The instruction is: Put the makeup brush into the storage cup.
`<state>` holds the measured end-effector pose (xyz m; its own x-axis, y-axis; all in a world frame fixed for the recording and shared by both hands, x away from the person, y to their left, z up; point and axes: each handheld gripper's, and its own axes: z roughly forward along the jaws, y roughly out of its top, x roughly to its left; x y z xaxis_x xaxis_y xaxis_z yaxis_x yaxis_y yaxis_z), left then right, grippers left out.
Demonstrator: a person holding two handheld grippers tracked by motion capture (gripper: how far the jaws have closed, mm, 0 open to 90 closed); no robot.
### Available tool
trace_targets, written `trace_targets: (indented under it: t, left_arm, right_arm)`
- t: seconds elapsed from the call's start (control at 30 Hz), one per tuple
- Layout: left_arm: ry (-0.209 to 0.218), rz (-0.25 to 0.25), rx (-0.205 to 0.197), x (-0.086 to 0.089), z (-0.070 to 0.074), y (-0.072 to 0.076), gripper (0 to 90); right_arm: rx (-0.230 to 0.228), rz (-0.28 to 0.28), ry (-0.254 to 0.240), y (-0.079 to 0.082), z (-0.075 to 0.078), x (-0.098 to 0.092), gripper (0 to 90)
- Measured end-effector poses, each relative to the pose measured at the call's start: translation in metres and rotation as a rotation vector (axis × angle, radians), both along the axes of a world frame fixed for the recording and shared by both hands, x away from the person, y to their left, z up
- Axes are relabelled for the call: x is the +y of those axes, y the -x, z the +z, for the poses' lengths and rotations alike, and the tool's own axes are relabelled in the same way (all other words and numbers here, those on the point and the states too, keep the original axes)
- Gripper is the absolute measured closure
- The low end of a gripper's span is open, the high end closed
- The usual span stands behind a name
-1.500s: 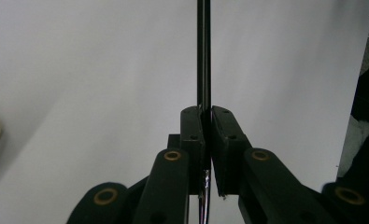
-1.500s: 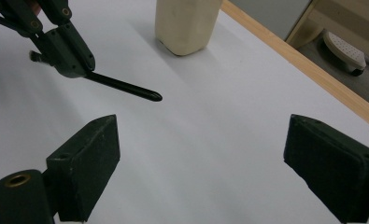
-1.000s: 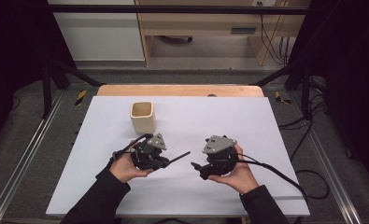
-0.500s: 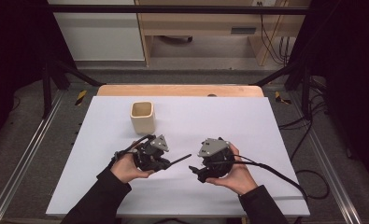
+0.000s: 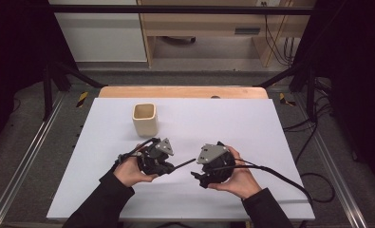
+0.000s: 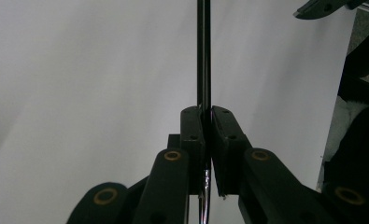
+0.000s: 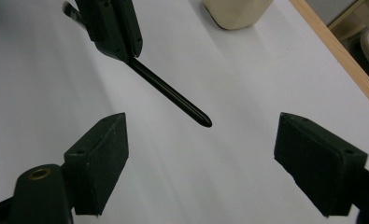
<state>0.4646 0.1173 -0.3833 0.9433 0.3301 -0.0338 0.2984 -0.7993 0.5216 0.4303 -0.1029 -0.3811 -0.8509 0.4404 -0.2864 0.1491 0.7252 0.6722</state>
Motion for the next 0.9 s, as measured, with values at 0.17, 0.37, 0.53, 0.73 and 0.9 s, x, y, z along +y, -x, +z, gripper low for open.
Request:
trace_targets:
  t: [0.17, 0.37, 0.53, 0.73, 0.9]
  left_arm:
    - [0.003, -0.001, 0.004, -0.001, 0.000, 0.001, 83.9]
    - [0.002, 0.003, 0.014, -0.002, 0.002, 0.001, 83.9]
    - [0.012, 0.006, 0.023, -0.004, 0.001, 0.002, 83.9]
    - [0.006, 0.003, 0.032, -0.006, 0.001, 0.002, 83.9]
    - [0.006, -0.001, 0.039, -0.007, 0.001, 0.002, 83.9]
  right_arm:
    - [-0.003, 0.018, 0.013, 0.001, -0.002, 0.003, 19.8]
    - [-0.001, 0.027, 0.032, 0.001, -0.003, 0.005, 20.9]
    - [-0.004, 0.043, 0.043, 0.001, -0.003, 0.007, 22.6]
    - [-0.015, 0.071, 0.065, 0.001, -0.005, 0.010, 24.7]
    - [-0.026, 0.091, 0.084, 0.002, -0.005, 0.012, 25.7]
